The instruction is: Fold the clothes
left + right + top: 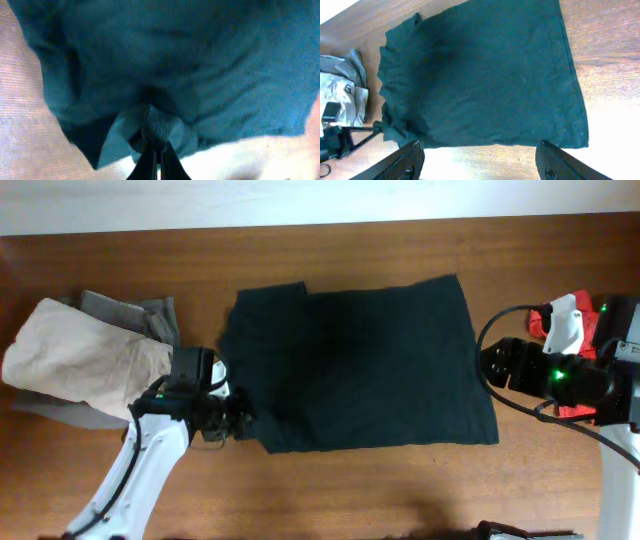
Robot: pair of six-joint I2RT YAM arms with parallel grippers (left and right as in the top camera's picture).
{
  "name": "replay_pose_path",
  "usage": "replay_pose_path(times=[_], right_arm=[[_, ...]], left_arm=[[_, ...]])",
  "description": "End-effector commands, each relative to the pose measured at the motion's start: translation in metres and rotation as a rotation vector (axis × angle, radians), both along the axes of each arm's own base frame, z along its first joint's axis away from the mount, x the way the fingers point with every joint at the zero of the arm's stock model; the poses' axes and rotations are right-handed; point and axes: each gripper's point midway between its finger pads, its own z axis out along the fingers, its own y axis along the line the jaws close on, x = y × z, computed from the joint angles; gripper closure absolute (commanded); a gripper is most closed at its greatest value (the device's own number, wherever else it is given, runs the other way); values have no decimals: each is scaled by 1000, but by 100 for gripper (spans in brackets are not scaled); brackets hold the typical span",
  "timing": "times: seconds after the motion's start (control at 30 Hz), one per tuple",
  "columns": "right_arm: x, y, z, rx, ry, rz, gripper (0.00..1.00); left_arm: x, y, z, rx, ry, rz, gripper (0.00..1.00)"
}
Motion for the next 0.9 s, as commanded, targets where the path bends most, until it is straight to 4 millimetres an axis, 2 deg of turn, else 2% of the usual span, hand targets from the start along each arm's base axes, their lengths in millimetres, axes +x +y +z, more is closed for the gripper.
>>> replay_pose_path(times=[0.0, 0.07, 0.17, 0.33, 0.4, 0.53, 0.73, 0.87], right_arm=[[0, -3, -2, -16, 0, -1, 23], [0, -3, -2, -16, 0, -1, 23], [0, -3, -2, -16, 0, -1, 23], [0, -3, -2, -16, 1, -1, 23], [0, -3, -2, -17, 0, 0, 22], [0, -3, -2, -18, 0, 1, 22], [0, -3, -2, -18, -1, 1, 22], [0, -3, -2, -18, -1, 1, 22]], left_arm=[[11, 11, -14, 75, 5, 32, 100], [15, 15, -21, 101, 8, 40, 99], [24, 20, -27, 133, -13, 50, 85], [36, 20, -20, 148, -61, 20, 62], [33, 16, -14, 136, -54, -24, 62], [15, 3, -7, 112, 1, -126, 62], [-28, -16, -18, 138, 127, -274, 61], [-40, -24, -25, 147, 160, -279, 61]])
